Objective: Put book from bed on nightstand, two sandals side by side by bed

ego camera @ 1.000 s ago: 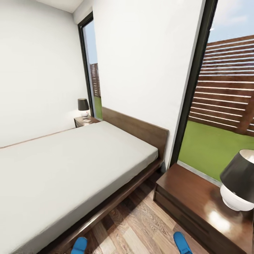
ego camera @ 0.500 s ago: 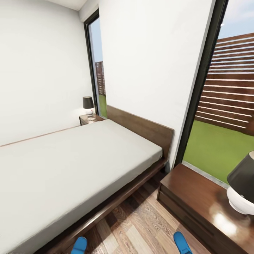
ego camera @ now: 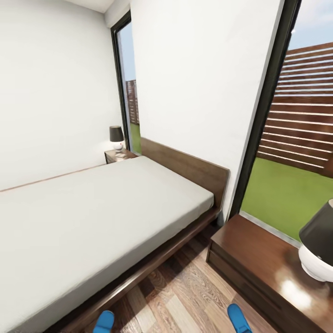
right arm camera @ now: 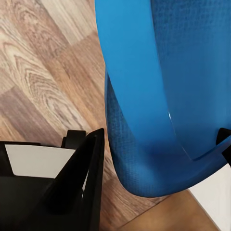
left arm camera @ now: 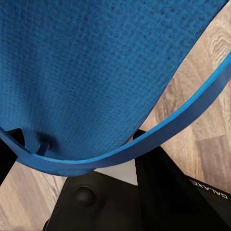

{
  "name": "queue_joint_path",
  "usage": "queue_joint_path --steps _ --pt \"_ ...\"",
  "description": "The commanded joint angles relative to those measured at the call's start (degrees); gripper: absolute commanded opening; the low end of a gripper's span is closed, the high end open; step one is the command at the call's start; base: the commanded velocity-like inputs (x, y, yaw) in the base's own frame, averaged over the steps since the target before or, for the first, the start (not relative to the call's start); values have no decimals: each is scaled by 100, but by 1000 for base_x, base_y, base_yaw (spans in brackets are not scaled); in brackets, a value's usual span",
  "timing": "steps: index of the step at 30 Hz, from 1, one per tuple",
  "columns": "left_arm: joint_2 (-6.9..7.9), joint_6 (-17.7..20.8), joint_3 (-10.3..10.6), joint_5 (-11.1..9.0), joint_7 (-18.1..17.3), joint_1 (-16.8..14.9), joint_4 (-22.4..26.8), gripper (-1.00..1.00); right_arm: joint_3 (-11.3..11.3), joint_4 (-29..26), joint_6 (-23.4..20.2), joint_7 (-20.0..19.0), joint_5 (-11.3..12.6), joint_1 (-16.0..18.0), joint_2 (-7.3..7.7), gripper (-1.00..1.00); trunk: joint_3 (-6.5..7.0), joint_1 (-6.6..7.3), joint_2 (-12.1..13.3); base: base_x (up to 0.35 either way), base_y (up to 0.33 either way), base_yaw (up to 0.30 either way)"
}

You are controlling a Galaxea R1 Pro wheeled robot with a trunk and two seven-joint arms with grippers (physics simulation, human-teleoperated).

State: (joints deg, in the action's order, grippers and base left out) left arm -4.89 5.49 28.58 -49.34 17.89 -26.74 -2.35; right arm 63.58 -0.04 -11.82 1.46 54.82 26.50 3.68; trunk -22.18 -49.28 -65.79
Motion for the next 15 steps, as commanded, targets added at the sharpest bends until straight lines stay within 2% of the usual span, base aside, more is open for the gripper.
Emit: queue_joint_path --steps 1,7,15 --pt "-3 22 51 -23 -14 -7 -8 -100 49 -5 -23 4 55 4 2 -100 -12 0 -4 0 0 120" --pt "-3 22 51 -23 -14 -7 -7 -100 49 -5 -23 4 55 -2 2 -100 -50 0 -4 0 0 172" --pt "-3 22 51 -23 -14 -7 -9 -100 49 -5 -34 4 55 -111 2 -100 -82 0 -4 0 0 262"
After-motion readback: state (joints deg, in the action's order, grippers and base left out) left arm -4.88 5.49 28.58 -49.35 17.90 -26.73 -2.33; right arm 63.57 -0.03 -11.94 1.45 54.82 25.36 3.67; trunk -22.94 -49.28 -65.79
